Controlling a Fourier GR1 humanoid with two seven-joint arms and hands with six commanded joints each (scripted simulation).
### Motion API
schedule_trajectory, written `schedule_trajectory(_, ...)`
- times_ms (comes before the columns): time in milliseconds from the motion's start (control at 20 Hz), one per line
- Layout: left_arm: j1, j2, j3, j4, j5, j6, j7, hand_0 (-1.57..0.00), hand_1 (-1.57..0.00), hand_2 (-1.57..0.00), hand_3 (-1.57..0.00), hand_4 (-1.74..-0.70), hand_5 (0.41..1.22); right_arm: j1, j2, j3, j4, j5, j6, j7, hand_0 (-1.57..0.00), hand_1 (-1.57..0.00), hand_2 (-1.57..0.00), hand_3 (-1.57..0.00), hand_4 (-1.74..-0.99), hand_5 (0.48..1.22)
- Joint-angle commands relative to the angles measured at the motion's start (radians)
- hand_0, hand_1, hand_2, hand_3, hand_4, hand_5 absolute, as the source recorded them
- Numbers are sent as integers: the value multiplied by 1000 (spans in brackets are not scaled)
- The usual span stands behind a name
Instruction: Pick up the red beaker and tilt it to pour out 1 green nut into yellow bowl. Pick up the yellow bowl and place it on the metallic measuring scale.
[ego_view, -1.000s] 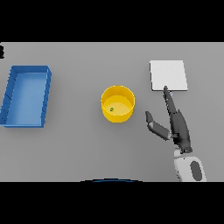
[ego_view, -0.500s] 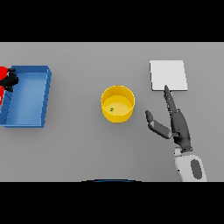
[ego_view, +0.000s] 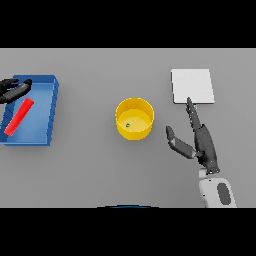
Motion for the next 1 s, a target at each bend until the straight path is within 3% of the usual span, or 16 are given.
schedule_trajectory(0, -3, -10, -3, 29, -13, 4, -9, -262, -231, -219, -185, -741, 648, 8, -1, 2, -9, 1, 1, -1, 1, 1, 1, 1, -1156, 690)
schedule_trajectory(300, -36, -42, 2, 70, -53, 71, -50, -68, -60, -57, -48, -708, 658, -2, 4, 16, -3, 44, -21, 54, 1, 1, 1, 1, -1175, 672)
schedule_trajectory(450, -23, -37, 19, 57, -49, 97, -101, -34, -30, -29, -24, -710, 679, -26, -31, 54, -7, 98, 11, 50, 1, 1, 1, 1, -1132, 703)
schedule_trajectory(600, -16, -33, 22, 50, -44, 98, -103, -17, -15, -14, -12, -713, 683, -91, -138, 92, 12, 154, 108, 39, 1, 1, 1, 1, -1172, 728)
schedule_trajectory(650, -20, -42, 26, 53, -40, 103, -111, -13, -12, -11, -9, -719, 676, -144, -173, 113, 35, 205, 127, 78, 1, 1, 1, 1, -1190, 716)
schedule_trajectory(750, -14, -45, 28, 43, -30, 98, -120, -8, -7, -7, -6, -720, 667, -224, -230, 185, 50, 319, 172, 98, 1, 1, 1, 1, -1216, 704)
schedule_trajectory(950, -17, -48, 25, 42, -31, 100, -117, -3, -2, -2, -2, -715, 669, -374, -316, 314, 96, 474, 268, 41, 1, 1, 1, 1, -1232, 702)
